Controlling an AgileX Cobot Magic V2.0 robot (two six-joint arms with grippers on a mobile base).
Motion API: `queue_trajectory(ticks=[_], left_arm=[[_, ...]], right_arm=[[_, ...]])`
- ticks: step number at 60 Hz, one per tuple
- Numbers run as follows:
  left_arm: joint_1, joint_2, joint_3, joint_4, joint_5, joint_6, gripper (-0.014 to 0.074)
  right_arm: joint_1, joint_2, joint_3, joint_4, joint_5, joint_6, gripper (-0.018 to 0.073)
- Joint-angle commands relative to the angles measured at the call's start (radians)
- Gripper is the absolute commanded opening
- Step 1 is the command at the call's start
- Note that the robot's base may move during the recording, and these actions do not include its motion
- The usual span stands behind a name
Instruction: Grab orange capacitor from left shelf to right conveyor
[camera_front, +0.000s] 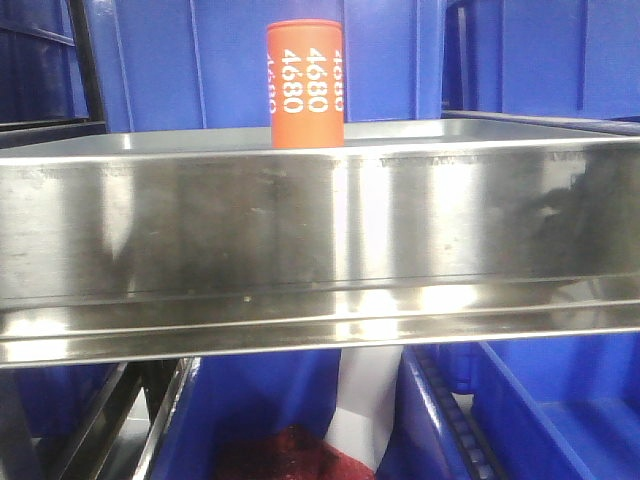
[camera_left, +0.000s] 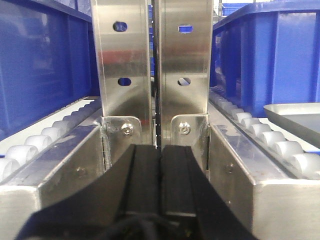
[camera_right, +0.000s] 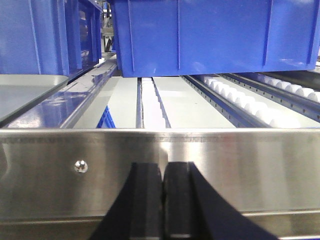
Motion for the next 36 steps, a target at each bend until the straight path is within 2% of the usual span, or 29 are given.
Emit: queue_trajectory(ticks=[1,15,24,28,32,36], left_arm=[[-0.006,-0.010,0.022,-0.008,-0.091,-0.001,-0.0126],[-0.006,-0.010,0.022,-0.008,-0.091,-0.001,-0.0126],[-0.006,-0.010,0.022,-0.008,-0.091,-0.001,-0.0126],[-0.006,-0.010,0.022,-0.008,-0.091,-0.001,-0.0126],[-0.006,-0.010,0.022,-0.008,-0.091,-0.001,-0.0126],[-0.006,-0.010,0.022,-0.008,-0.091,-0.001,-0.0126]], right_arm=[[0.001,-0.021,-0.020,0.001,-0.087,-0.012,0.0046],[0.001,-0.021,-0.020,0.001,-0.120,-0.011,0.0046],[0.001,-0.021,-0.020,0.001,-0.213,0.007,0.0046],[0.001,-0.021,-0.020,0.001,-0.280,0.060,0.0046],[0.001,-0.021,-0.028,0.001,-0.363,0.160,0.0046],[0.001,-0.019,-0.070,-0.013,-0.368,0.249,0.0046]])
